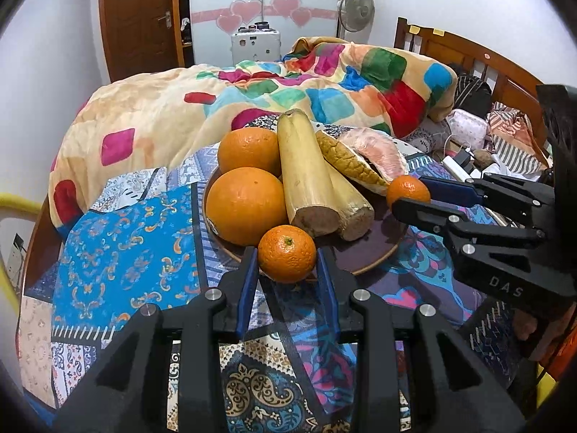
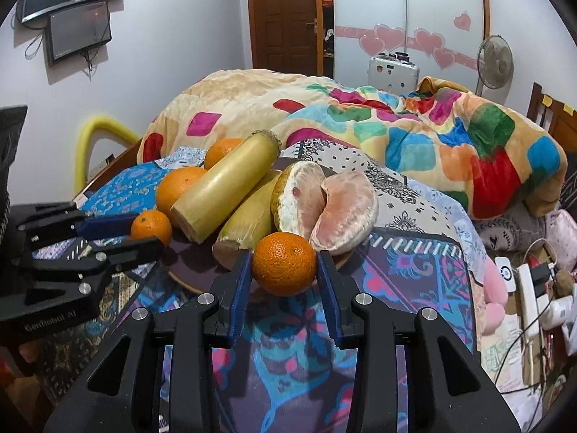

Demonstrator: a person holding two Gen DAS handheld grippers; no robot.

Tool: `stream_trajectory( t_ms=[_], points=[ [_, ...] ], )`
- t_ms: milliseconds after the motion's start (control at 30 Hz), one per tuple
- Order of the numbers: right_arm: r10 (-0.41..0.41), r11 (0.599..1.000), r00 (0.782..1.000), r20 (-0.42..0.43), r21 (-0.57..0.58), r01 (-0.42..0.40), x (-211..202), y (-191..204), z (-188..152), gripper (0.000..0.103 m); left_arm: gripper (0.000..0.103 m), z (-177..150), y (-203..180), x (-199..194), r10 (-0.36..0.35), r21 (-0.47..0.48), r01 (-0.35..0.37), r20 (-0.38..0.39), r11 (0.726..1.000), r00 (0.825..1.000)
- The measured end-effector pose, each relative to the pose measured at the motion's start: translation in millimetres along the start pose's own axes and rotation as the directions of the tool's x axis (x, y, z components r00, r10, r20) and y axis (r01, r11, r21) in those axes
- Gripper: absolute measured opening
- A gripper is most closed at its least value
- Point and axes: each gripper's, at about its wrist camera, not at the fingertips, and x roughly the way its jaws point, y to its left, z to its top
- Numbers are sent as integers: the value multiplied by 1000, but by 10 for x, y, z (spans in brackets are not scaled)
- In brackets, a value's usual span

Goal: Organize fruits
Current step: 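Set the mandarin on the plate rim with right while left places another mandarin, then grasp the dark red date on the cloth with the right gripper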

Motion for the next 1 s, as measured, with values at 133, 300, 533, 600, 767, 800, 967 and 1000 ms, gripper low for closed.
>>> stream_trajectory(
  t_ms=[133,300,533,600,767,800,967,1000],
  points=[
    [-3,1000,1000,-5,-8,3,29,-6,-2,34,32,-2,-13,46,2,2,-2,-5,1000,1000],
    [-1,1000,1000,-19,-15,1,53,15,-11,35,40,-8,-23,94,7,2,-7,-13,1000,1000],
    [4,1000,1000,-30,-3,-5,46,12,6,37,52,-29,-14,-5,4,1,-4,5,1000,1000],
    [1,1000,1000,-27,-5,-1,47,9,5,38,53,-42,8,-59,5,-6,-5,10,1000,1000],
    [0,1000,1000,-10,4,0,-60,25,-13,41,53,-81,77,-244,14,-21,-13,27,1000,1000],
    [1,1000,1000,-5,3,-1,-98,38,-16,41,53,-91,90,-275,16,-23,-16,30,1000,999],
    [7,1000,1000,27,-8,-6,-323,155,-44,41,54,-148,177,-492,34,-39,-32,47,999,998],
    [7,1000,999,32,-13,-6,-362,186,-53,41,54,-173,200,-548,37,-44,-35,50,998,998]
  ],
)
